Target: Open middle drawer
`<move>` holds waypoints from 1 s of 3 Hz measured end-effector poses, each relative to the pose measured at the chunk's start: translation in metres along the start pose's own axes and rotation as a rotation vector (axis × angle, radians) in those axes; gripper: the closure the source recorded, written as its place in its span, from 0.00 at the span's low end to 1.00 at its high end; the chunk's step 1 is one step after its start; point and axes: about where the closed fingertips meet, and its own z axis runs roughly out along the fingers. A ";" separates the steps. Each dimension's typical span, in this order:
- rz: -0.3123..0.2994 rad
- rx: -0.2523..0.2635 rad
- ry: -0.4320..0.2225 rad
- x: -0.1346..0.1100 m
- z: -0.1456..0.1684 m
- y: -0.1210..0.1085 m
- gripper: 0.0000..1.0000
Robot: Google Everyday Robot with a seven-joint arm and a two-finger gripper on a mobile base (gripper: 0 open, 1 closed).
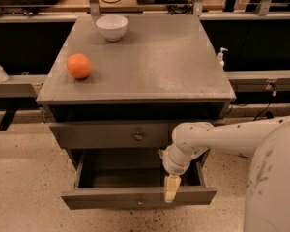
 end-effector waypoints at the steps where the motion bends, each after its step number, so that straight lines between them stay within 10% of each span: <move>1: -0.001 -0.018 0.007 -0.001 0.000 0.003 0.00; 3: -0.009 -0.032 0.029 -0.006 0.016 -0.014 0.41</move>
Offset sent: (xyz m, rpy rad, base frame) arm 0.0127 0.0165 -0.0177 -0.0347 0.0313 0.0306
